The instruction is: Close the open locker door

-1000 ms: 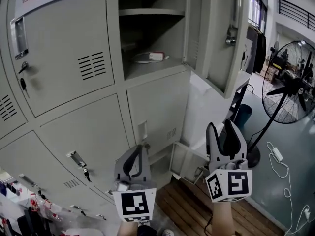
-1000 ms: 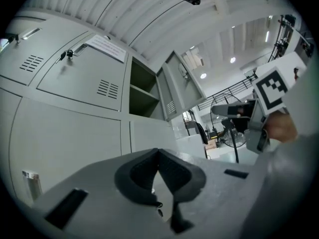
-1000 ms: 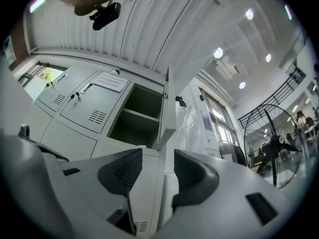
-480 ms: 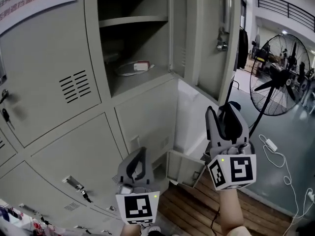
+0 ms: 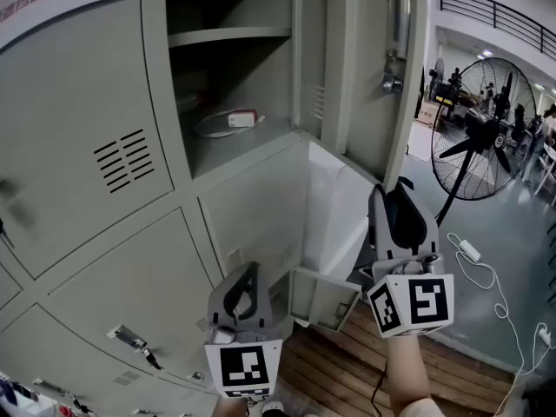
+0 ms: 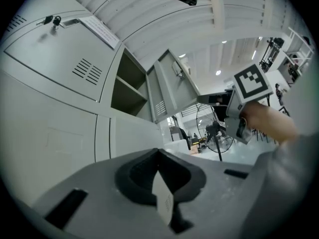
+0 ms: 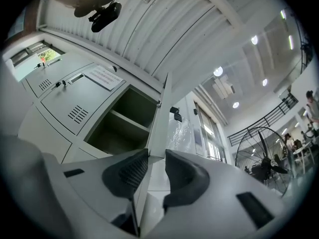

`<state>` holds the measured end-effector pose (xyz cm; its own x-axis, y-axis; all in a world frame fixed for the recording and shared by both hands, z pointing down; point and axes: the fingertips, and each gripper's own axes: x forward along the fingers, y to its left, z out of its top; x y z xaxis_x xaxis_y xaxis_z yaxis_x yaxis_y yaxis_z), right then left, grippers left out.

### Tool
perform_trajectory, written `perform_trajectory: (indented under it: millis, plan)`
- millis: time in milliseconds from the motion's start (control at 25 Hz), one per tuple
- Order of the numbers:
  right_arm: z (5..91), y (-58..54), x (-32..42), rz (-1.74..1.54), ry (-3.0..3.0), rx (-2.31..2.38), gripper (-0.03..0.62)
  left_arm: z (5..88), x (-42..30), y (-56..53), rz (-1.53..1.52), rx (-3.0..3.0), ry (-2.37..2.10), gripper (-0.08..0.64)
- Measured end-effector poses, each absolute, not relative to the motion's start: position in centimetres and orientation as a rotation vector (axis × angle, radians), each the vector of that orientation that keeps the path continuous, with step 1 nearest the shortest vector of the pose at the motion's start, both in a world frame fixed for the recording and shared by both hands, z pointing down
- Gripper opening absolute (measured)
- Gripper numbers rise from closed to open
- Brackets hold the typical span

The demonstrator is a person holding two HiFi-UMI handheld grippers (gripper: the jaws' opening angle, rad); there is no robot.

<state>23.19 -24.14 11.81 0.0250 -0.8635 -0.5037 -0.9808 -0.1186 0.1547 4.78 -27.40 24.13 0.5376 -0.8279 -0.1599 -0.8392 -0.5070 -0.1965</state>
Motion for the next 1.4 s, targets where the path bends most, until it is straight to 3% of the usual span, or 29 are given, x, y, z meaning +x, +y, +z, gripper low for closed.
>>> perform_trajectory:
  millis: [1400]
  plan:
    - [11.9, -27.8, 6.0, 0.924, 2.16, -1.785, 0.106, 24.6, -10.1, -24.8, 0.041, -2.262, 1.835, 0.002]
